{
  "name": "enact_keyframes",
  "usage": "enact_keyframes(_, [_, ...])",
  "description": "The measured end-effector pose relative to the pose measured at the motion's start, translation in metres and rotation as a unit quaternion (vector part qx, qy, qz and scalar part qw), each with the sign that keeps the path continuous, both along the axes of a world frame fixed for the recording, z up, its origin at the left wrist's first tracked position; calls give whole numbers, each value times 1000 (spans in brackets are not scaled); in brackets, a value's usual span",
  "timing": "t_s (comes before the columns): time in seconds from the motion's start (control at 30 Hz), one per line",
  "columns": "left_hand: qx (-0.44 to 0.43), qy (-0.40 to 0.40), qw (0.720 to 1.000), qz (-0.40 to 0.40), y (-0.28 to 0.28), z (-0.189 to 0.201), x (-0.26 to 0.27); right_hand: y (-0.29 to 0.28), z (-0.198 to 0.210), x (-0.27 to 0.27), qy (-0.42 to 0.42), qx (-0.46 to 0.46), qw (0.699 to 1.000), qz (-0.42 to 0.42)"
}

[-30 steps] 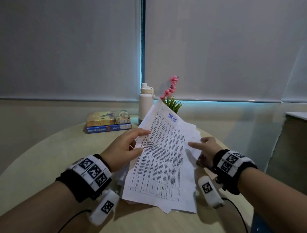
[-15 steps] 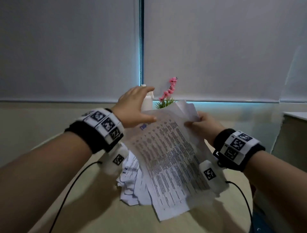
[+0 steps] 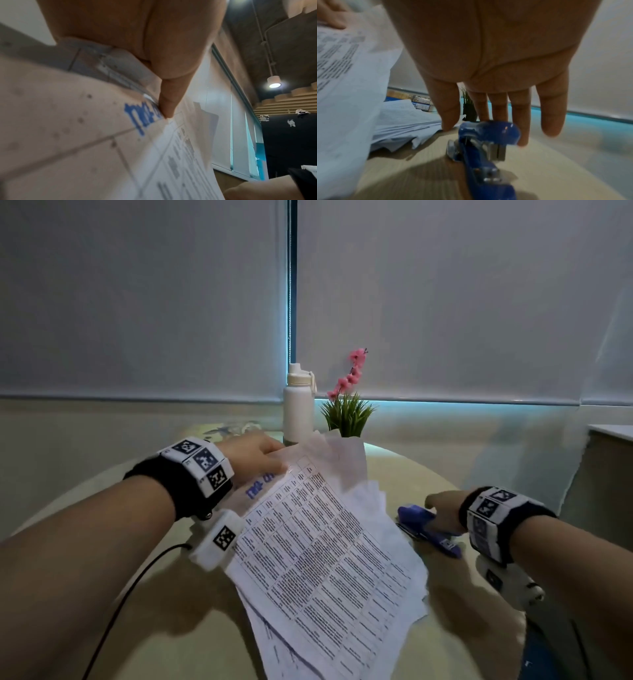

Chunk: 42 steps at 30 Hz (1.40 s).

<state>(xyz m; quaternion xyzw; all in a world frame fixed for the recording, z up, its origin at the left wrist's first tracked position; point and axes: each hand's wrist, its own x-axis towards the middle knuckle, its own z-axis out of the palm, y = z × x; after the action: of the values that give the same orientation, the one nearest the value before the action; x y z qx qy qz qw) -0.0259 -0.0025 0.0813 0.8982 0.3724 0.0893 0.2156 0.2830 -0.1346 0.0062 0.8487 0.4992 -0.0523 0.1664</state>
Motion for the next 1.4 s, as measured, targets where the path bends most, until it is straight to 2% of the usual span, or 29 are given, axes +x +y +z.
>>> enact_keyframes(0.2, [-11,-28,999,28,5,-5,-6,5,-16,10,56,45,997,-33])
enact_keyframes(0.3, [-50,-67,995,52,8,-8,-9,-1,-6,11,64,146,986,-54])
enact_keyframes(0.37, [-83,-99,989,69,8,-10,-11,-10,9,1,102,257,960,-39])
enact_keyframes(0.43, [-105,-125,984,67,8,-9,-12,-21,25,-18,188,372,909,-5])
enact_keyframes(0.5, [-121,-142,980,66,4,-6,-11,-33,37,-44,244,429,867,64])
enact_keyframes(0.53, [-136,-152,977,66,2,-5,-9,-36,42,-58,240,433,862,104])
enact_keyframes(0.63, [-178,-181,966,50,-7,1,0,-38,53,-94,167,402,882,181])
enact_keyframes(0.77, [-183,-197,963,22,-22,9,11,-30,52,-116,101,381,898,195])
enact_keyframes(1.03, [-169,-172,970,-8,-30,8,12,-29,43,-128,49,439,875,197])
enact_keyframes(1.17, [-157,-163,974,-5,-31,4,12,-29,42,-129,48,446,871,200])
enact_keyframes(1.4, [-175,-190,966,-22,-33,3,11,-30,42,-132,103,455,857,217])
